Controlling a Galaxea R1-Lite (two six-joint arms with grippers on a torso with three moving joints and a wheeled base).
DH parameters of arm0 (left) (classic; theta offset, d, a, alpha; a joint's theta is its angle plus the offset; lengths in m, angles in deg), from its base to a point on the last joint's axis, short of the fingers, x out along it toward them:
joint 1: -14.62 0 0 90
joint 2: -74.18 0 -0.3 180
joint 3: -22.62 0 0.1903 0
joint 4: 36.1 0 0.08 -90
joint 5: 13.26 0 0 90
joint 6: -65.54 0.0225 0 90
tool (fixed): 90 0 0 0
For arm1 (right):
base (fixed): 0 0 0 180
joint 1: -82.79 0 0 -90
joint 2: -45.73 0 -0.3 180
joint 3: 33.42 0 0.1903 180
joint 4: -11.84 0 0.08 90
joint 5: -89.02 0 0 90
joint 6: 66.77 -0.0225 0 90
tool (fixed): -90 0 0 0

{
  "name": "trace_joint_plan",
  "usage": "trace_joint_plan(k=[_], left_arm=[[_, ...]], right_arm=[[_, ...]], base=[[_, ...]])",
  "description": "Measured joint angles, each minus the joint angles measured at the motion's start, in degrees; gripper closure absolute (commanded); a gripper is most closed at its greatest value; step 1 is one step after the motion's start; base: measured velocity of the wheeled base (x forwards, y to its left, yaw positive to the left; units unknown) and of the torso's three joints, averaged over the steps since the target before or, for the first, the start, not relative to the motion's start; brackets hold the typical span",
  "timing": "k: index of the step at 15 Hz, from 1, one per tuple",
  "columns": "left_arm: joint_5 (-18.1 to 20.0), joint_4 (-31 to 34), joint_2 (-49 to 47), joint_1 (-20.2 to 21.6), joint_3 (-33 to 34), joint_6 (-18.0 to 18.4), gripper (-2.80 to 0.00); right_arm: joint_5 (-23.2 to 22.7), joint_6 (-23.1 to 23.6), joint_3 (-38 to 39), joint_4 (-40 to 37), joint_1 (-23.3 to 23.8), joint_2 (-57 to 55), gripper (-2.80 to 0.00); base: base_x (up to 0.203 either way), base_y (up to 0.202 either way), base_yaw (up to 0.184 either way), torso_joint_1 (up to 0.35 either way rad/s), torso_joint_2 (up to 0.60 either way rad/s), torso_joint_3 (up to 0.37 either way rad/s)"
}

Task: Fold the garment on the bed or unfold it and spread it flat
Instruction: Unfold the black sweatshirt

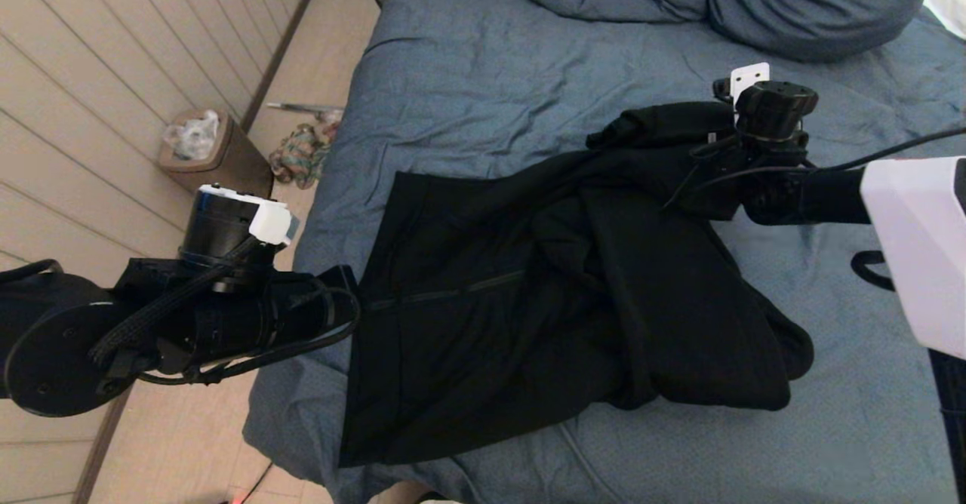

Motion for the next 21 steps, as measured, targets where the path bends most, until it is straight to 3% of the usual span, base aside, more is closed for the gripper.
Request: trace_joint_plan(k=[3, 5, 11, 12, 14, 18, 21], left_arm=[[-0.09, -0.02, 0.10, 0.02, 0.00, 0.01, 0.00], [-0.06, -0.02, 0.16, 0.00, 0.00, 0.03, 0.00], [-0.16, -0.02, 0.83, 0.00, 0.00, 0.01, 0.00], [-0.17, -0.02, 0.88, 0.00, 0.00, 0.00, 0.00], [-0.17, -0.02, 0.88, 0.00, 0.02, 0.01, 0.00], [-0.17, 0.00, 0.68, 0.00, 0.06, 0.04, 0.00], [-0.04, 0.06, 0.21, 0.00, 0.06, 0.09, 0.00]], right_arm=[[-2.05, -1.40, 2.90, -2.91, -2.33, 3.87, -2.80], [-4.80, -5.48, 5.28, -9.15, -4.84, 8.90, -2.80], [-19.65, -30.88, 4.21, -47.42, -12.51, 25.64, -2.80], [-22.52, -35.09, 4.39, -52.99, -13.62, 27.93, 0.00], [-28.29, -41.40, 6.47, -61.74, -14.83, 31.80, 0.00], [-30.87, -43.48, 13.78, -79.40, -16.66, 36.99, 0.00], [-30.80, -43.04, 23.25, -79.31, -16.78, 39.39, 0.00]], base=[[0.000, 0.000, 0.000, 0.000, 0.00, 0.000], [0.000, 0.000, 0.000, 0.000, 0.00, 0.000], [0.000, 0.000, 0.000, 0.000, 0.00, 0.000], [0.000, 0.000, 0.000, 0.000, 0.00, 0.000], [0.000, 0.000, 0.000, 0.000, 0.00, 0.000], [0.000, 0.000, 0.000, 0.000, 0.00, 0.000], [0.000, 0.000, 0.000, 0.000, 0.00, 0.000]])
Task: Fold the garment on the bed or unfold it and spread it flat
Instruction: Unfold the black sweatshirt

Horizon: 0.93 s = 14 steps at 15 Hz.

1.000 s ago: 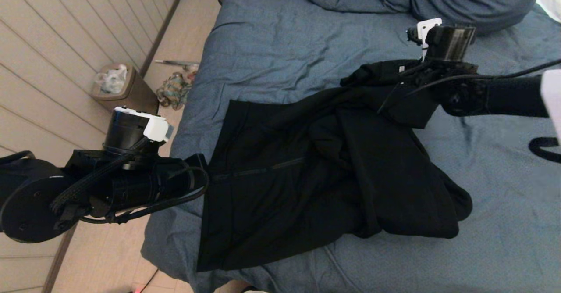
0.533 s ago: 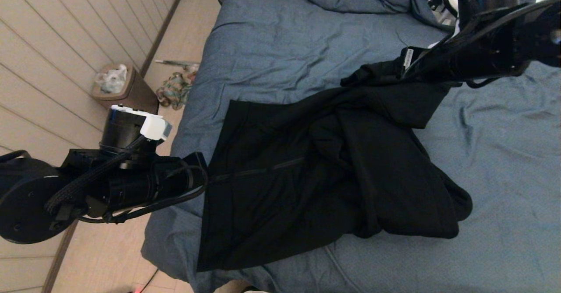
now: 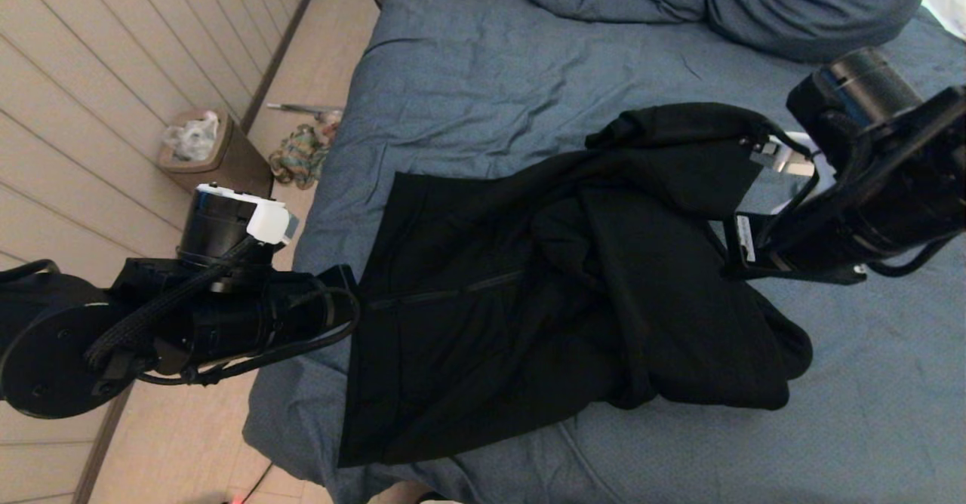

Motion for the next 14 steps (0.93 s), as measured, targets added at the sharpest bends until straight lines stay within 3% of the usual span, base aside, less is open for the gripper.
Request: trace_joint_plan(k=[4, 7, 11, 14], left_arm=[[0.01, -0.04, -1.59, 0.00, 0.00, 0.00, 0.00], [-0.03, -0.09, -2.70, 0.03, -0.15, 0.00, 0.00], [-0.44, -3.23, -3.66, 2.41, -0.32, 0.50, 0.00], [-0.17, -3.89, -1.25, 6.71, -0.69, 0.91, 0.00]], right_arm=[[0.03, 3.86, 11.73, 12.05, 3.42, 0.69, 0.00], [-4.34, 4.64, 15.33, 16.08, 2.55, 0.94, 0.00], [-14.28, 2.01, 17.80, 16.18, -9.59, 0.59, 0.00], [-17.83, -0.71, 17.75, 16.90, -19.29, -4.23, 0.00]], base=[[0.000, 0.000, 0.000, 0.000, 0.00, 0.000], [0.000, 0.000, 0.000, 0.000, 0.00, 0.000], [0.000, 0.000, 0.000, 0.000, 0.00, 0.000], [0.000, 0.000, 0.000, 0.000, 0.00, 0.000]])
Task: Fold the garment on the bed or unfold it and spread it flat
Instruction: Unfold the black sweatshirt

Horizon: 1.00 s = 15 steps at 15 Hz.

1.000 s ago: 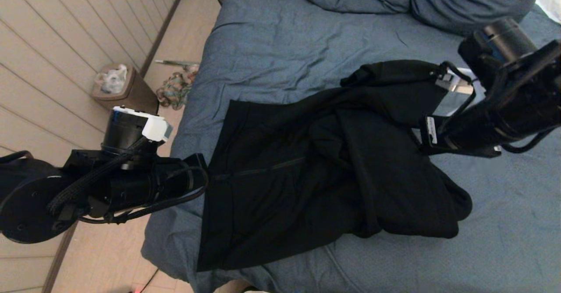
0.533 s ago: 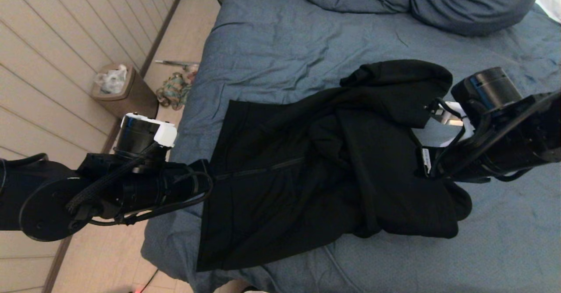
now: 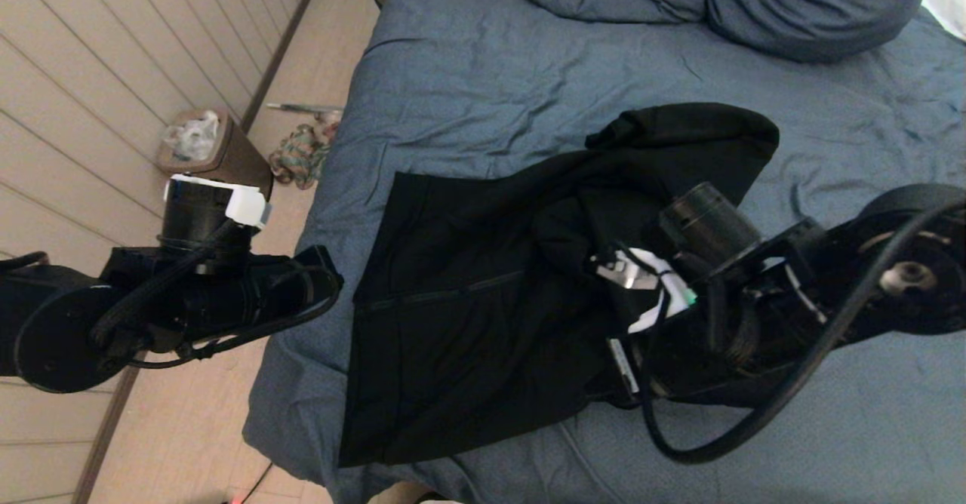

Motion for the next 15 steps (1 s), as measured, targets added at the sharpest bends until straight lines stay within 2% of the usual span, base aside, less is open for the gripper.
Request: trace_joint_plan(k=[2, 3, 4, 7, 12, 15], left_arm=[[-0.01, 0.05, 1.76, 2.13, -0.39, 0.05, 0.00], [-0.03, 0.08, 2.32, 3.09, -0.69, 0.11, 0.00], [-0.03, 0.07, 2.56, 3.92, -1.01, 0.13, 0.00], [-0.10, 0.05, 2.55, 4.89, -1.55, 0.13, 0.00], [-0.05, -0.02, 2.68, 5.55, -1.73, 0.12, 0.00], [-0.03, -0.13, 2.71, 5.58, -1.74, 0.13, 0.00]], right_arm=[[-0.35, -1.49, -0.16, 2.25, -5.18, -4.18, 0.00], [-0.33, -1.80, -0.16, 3.50, -7.21, -6.45, -0.85], [-0.27, -1.88, -0.13, 4.46, -9.19, -8.48, -2.80], [0.79, -1.80, -0.87, 7.13, -13.86, -14.01, -2.80], [7.30, -2.19, -7.64, 8.27, -16.07, -24.61, -2.80], [9.60, -5.77, -14.42, 8.30, -16.85, -29.73, -2.80]], base=[[0.000, 0.000, 0.000, 0.000, 0.00, 0.000], [0.000, 0.000, 0.000, 0.000, 0.00, 0.000], [0.000, 0.000, 0.000, 0.000, 0.00, 0.000], [0.000, 0.000, 0.000, 0.000, 0.00, 0.000], [0.000, 0.000, 0.000, 0.000, 0.00, 0.000], [0.000, 0.000, 0.000, 0.000, 0.00, 0.000]])
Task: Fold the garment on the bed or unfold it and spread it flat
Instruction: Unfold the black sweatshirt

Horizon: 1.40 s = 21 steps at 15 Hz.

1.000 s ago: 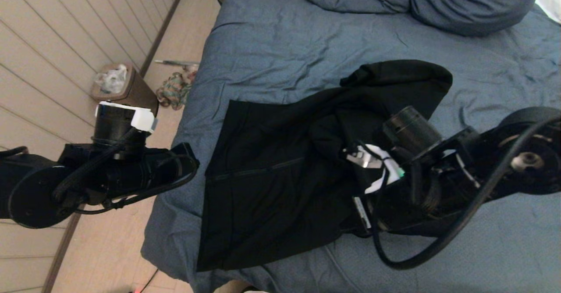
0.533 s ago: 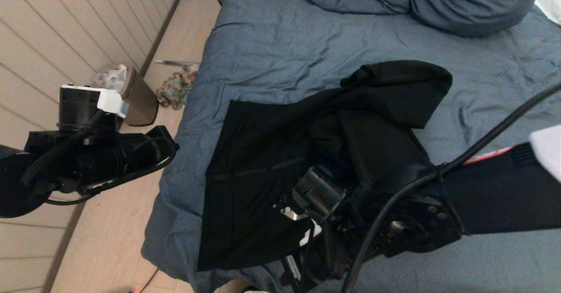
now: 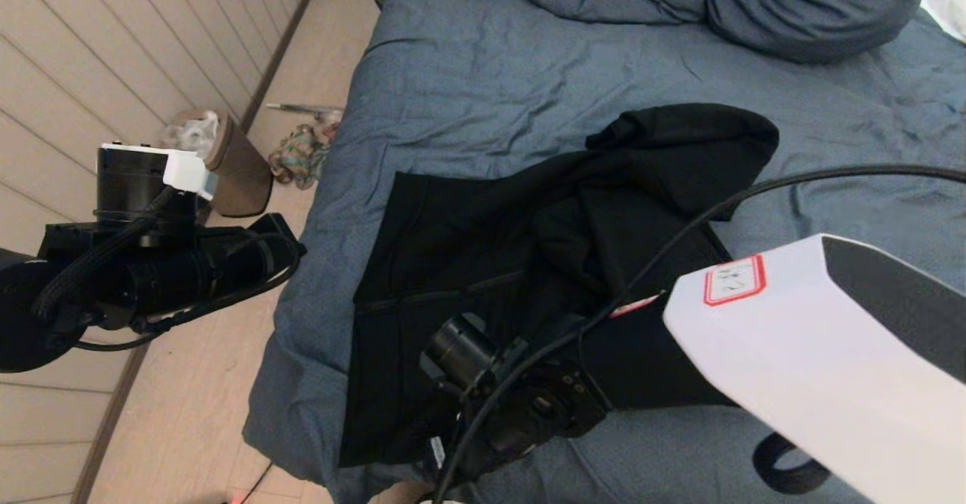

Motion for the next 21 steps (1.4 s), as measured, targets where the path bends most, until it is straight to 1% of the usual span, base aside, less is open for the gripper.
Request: trace_joint_plan(k=[1, 3, 5, 6, 7, 15, 18, 21], left_arm=[[-0.01, 0.02, 0.00, 0.06, 0.00, 0.00, 0.00], [0.04, 0.00, 0.01, -0.04, 0.09, -0.02, 0.00], [0.07, -0.09, -0.05, 0.05, 0.15, 0.00, 0.00], [0.11, -0.12, -0.10, 0.03, 0.20, -0.02, 0.00], [0.14, -0.15, -0.11, -0.04, 0.23, 0.00, 0.00], [0.34, -0.26, 0.12, -0.06, 0.61, -0.09, 0.00], [0.35, -0.26, 0.26, -0.06, 0.59, -0.13, 0.00], [0.37, -0.23, 0.28, -0.06, 0.56, -0.11, 0.00]], right_arm=[[1.40, -1.20, -1.77, 0.00, -0.17, -1.15, -2.80], [5.18, -1.62, -3.77, 0.08, -0.38, -3.04, -2.80], [10.24, -1.84, -5.44, 0.17, -1.02, -5.15, -2.80], [12.39, -1.94, -6.27, 0.34, -1.51, -6.02, -1.79], [13.22, -1.95, -6.75, 0.58, -1.82, -6.69, 0.00], [13.61, -2.02, -9.36, 0.70, -1.89, -7.76, 0.00], [13.62, -2.12, -9.44, 0.71, -1.46, -7.28, 0.00], [13.66, -3.16, -8.83, 0.63, -1.17, -5.26, 0.00]], base=[[0.000, 0.000, 0.000, 0.000, 0.00, 0.000], [0.000, 0.000, 0.000, 0.000, 0.00, 0.000], [0.000, 0.000, 0.000, 0.000, 0.00, 0.000], [0.000, 0.000, 0.000, 0.000, 0.00, 0.000], [0.000, 0.000, 0.000, 0.000, 0.00, 0.000], [0.000, 0.000, 0.000, 0.000, 0.00, 0.000], [0.000, 0.000, 0.000, 0.000, 0.00, 0.000], [0.000, 0.000, 0.000, 0.000, 0.00, 0.000]])
